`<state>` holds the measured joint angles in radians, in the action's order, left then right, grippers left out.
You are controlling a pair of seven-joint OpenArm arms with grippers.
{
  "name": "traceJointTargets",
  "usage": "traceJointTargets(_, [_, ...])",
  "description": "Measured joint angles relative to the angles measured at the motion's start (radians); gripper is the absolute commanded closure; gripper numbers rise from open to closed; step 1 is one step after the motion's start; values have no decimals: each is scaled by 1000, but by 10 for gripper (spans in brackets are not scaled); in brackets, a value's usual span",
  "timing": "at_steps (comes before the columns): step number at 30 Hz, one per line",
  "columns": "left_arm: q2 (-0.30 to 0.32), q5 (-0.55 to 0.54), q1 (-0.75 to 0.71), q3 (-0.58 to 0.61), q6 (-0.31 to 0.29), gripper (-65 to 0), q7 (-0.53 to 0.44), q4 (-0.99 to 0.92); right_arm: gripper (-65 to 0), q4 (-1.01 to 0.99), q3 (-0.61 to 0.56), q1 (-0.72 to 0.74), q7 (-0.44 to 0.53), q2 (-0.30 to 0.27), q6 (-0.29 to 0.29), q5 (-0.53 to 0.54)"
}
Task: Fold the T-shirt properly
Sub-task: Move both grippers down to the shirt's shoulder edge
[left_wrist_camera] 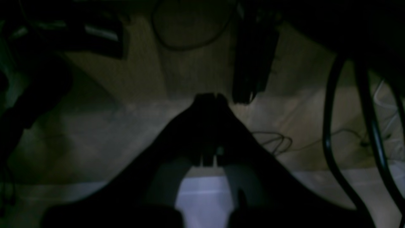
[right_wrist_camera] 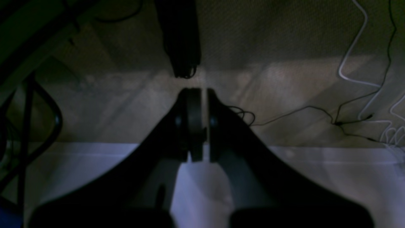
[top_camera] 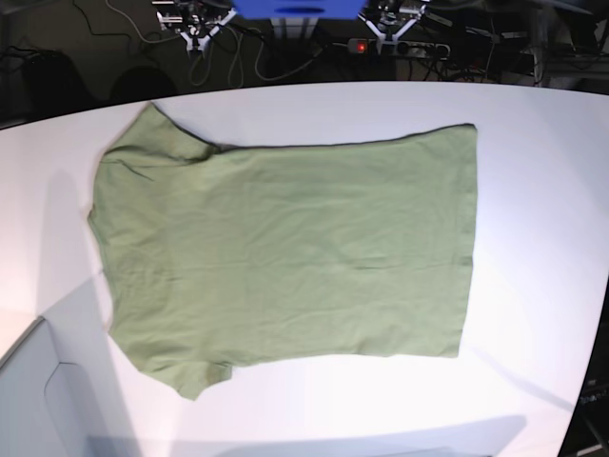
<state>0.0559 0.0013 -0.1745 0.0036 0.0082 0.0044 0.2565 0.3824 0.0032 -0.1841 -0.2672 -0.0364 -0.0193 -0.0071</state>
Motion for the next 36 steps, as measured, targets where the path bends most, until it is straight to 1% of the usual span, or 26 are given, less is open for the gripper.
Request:
traceJointTargets(6, [0, -3, -27, 0, -1, 0, 0, 26, -1, 6, 0, -8, 2, -12, 2, 0])
traceJointTargets(12, [1, -3, -33, 0, -1, 0, -1, 34, -1, 109, -1, -79, -3, -10, 3, 0])
traceJointTargets(31, [3, -3, -40, 0, -1, 0, -1, 34, -1, 115, -2, -78, -2, -11, 3, 0])
traceJointTargets(36, [6, -3, -57, -3, -2, 0, -5, 38, -1, 122, -2, -102, 8, -11, 3, 0])
